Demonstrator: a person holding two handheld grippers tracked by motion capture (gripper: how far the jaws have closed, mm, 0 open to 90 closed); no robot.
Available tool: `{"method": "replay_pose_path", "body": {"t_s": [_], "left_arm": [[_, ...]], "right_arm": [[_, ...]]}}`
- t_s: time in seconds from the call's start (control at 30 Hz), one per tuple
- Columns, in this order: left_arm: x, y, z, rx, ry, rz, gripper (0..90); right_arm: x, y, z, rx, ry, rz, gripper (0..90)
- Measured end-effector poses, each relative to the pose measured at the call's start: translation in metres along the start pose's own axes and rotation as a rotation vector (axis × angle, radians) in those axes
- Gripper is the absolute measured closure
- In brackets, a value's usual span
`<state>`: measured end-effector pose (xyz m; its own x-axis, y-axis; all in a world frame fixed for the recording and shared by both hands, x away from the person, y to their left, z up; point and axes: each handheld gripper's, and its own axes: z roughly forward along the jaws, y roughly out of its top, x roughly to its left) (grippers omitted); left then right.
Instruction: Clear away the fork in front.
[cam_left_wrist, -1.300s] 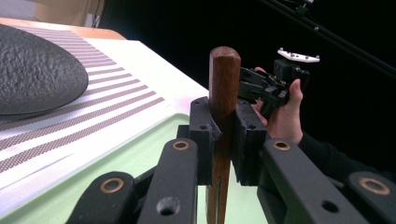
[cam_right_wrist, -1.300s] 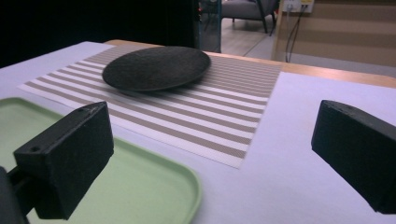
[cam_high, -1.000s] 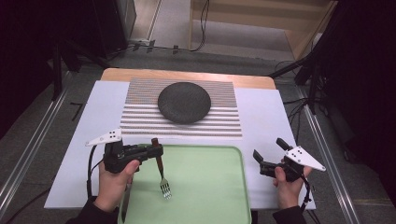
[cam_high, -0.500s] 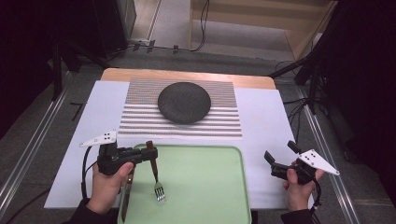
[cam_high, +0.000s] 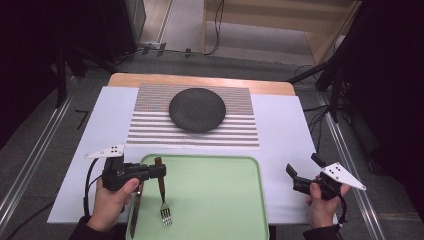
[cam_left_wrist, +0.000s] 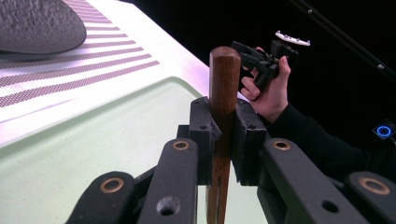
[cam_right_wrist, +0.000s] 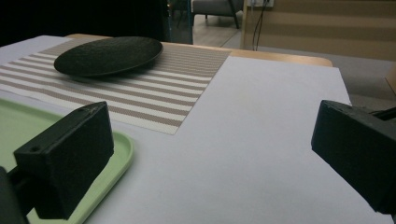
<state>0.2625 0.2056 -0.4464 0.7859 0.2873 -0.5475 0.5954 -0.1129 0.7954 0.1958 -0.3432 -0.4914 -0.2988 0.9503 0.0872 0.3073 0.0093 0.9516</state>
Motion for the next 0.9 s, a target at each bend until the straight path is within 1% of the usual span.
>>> {"method": "replay_pose_path", "body": {"t_s": [0.07, 0.13, 0.23, 0.3, 0.4, 0.53, 0.57, 0.63, 0.67, 0.73, 0.77, 0.9], "left_arm": [[0.001, -0.001, 0.0, 0.006, 0.001, -0.004, 80.0], [0.002, -0.001, 0.001, 0.014, 0.005, -0.006, 80.0], [0.004, -0.002, 0.0, 0.014, 0.008, -0.019, 80.0], [0.006, -0.002, 0.0, 0.013, 0.015, -0.033, 80.0], [0.008, -0.003, -0.001, 0.015, 0.03, -0.036, 79.9], [0.01, -0.004, -0.001, 0.024, 0.081, -0.025, 78.9], [0.011, -0.004, -0.001, 0.028, 0.1, -0.018, 78.4], [0.014, -0.005, 0.0, 0.045, 0.126, -0.019, 77.1], [0.014, -0.006, 0.001, 0.051, 0.147, -0.019, 76.5], [0.015, -0.008, 0.003, 0.073, 0.209, 0.006, 74.2], [0.015, -0.009, 0.005, 0.087, 0.229, 0.016, 73.0], [0.016, -0.011, 0.01, 0.119, 0.284, 0.049, 69.8]], "right_arm": [[-0.001, 0.0, -0.001, 0.003, -0.007, 0.001, 0.0], [-0.002, -0.001, -0.001, 0.001, -0.005, 0.002, 0.0], [-0.003, -0.002, -0.001, 0.006, -0.012, 0.007, 0.0], [-0.004, -0.002, 0.0, 0.007, -0.014, 0.006, 0.0], [-0.004, -0.002, 0.0, 0.008, -0.014, 0.005, 0.0], [-0.004, -0.003, 0.001, 0.015, -0.018, -0.001, 0.0], [-0.004, -0.003, 0.002, 0.016, -0.019, -0.001, 0.0], [-0.004, -0.003, 0.002, 0.018, -0.019, -0.002, 0.0], [-0.004, -0.003, 0.002, 0.017, -0.019, -0.003, 0.0], [-0.004, -0.003, 0.002, 0.018, -0.019, -0.002, 0.0], [-0.004, -0.004, 0.002, 0.019, -0.019, -0.002, 0.0], [-0.005, -0.004, 0.002, 0.017, -0.019, -0.003, 0.0]]}}
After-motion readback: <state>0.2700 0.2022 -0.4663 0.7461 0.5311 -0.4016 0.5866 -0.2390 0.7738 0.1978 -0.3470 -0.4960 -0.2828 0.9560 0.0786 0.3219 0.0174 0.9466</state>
